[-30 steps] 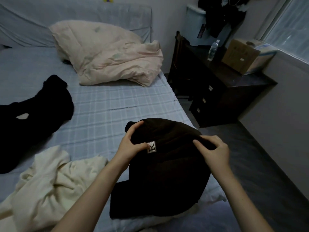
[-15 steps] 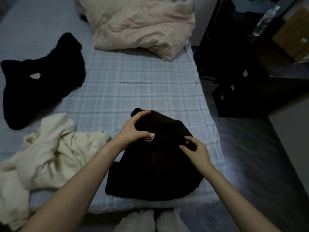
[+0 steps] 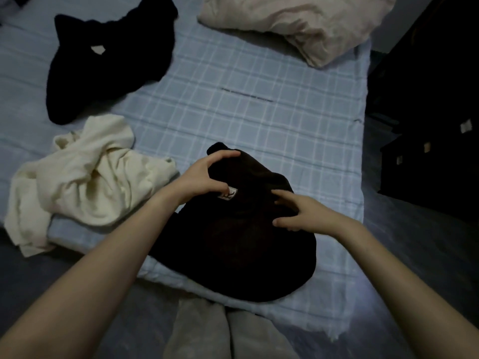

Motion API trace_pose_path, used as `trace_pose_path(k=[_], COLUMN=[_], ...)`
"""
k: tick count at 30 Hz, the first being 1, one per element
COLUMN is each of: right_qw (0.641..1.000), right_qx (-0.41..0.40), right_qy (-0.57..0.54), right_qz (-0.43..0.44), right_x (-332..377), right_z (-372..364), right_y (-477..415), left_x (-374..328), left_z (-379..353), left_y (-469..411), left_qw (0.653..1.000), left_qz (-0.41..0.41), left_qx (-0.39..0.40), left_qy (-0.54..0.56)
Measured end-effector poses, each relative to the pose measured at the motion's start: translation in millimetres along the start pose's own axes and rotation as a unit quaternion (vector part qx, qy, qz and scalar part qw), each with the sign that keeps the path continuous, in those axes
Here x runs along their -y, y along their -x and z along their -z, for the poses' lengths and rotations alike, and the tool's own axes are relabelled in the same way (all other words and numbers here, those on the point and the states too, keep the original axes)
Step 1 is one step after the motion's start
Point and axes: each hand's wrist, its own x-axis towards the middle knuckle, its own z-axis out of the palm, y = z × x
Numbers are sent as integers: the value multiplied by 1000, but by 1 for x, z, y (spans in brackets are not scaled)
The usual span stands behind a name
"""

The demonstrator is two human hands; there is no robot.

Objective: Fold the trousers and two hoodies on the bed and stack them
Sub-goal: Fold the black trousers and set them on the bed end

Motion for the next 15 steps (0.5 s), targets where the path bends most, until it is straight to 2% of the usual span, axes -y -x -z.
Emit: trace_pose_path(k=[1, 3, 5, 6, 8, 11, 13, 15], right_qw=[1000, 997, 988, 984, 984, 981, 977, 977], right_qx=[-1, -54, -123, -127, -55, 85, 111, 98], right_qy=[-20, -34, -6, 15, 22, 0, -14, -24], right_qz=[4, 41, 97, 127, 166, 177, 180, 188], right_x=[0, 5, 11, 15, 24, 36, 38, 37], right_z=[10, 29, 49, 56, 67, 73, 74, 72], right_y=[-5, -20, -43, -57, -84, -118, -134, -142], left_x=[2, 3, 2, 1, -2, -6, -4, 1], left_z=[0, 1, 3, 4, 7, 12, 17, 19], left_y=[-3, -12, -22, -28, -39, -51, -56, -58], left_qw=[1000, 1000, 999, 999, 996, 993, 993, 993], left_qz=[0, -7, -20, -26, -36, -46, -41, -44], left_qx=[2, 14, 33, 45, 75, 108, 112, 104], left_qy=[1, 0, -3, -6, -12, -24, -20, -21])
